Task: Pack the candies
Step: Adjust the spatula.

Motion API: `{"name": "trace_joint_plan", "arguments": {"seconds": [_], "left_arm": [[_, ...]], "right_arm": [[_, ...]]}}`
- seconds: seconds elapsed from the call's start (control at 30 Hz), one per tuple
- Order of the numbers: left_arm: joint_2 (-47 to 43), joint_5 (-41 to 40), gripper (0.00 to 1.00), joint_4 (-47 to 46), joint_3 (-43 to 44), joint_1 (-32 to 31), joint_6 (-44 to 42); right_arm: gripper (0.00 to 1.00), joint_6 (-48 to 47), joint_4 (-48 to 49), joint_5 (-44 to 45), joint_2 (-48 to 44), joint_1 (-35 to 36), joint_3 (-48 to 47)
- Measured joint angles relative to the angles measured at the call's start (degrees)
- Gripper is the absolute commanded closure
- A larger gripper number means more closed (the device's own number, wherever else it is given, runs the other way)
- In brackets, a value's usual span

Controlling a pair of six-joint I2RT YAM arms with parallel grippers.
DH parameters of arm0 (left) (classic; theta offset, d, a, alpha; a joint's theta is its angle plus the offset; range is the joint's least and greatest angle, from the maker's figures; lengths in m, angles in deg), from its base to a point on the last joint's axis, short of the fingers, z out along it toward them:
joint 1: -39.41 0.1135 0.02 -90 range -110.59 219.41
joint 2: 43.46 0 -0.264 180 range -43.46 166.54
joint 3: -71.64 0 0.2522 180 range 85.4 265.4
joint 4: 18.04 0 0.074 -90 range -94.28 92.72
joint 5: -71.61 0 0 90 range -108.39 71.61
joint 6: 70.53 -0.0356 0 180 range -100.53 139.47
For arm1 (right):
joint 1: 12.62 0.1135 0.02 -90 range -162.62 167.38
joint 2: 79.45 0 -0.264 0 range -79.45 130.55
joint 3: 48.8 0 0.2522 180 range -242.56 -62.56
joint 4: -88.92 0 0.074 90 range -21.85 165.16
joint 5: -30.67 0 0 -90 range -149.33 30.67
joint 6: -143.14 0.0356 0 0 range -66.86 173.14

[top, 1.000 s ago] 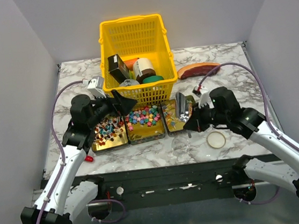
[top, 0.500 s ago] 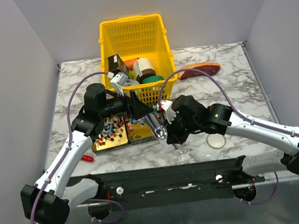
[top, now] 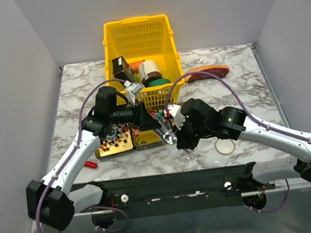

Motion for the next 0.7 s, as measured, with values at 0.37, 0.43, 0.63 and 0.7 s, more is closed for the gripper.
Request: {"name": "trace_joint_plan", "arguments": {"seconds": [0.37,0.43,0.63,0.7], "left_arm": [[4.00,5.51,1.00,1.62,0.48,-1.03,0.39],[4.48,5.62,1.00,1.55,1.18,-1.11,1.05],[4.39,4.92,1.00,-2.69,2.54,-1.29,7.48],[4.26,4.68,1.00,-4.90,1.88,-1.40,10.95]], "right_arm": [[0.99,-3.56,-4.87,6.54,-3.41,1.51,-1.66],[0.98,-3.69,-4.72,8.57,-4.87,1.62,-1.66],[0.10,-2.29,2.19,16.22,-13.27,2.14,2.71],[0.00,-1.11,4.63,20.41,-16.44,2.12,3.54]]}}
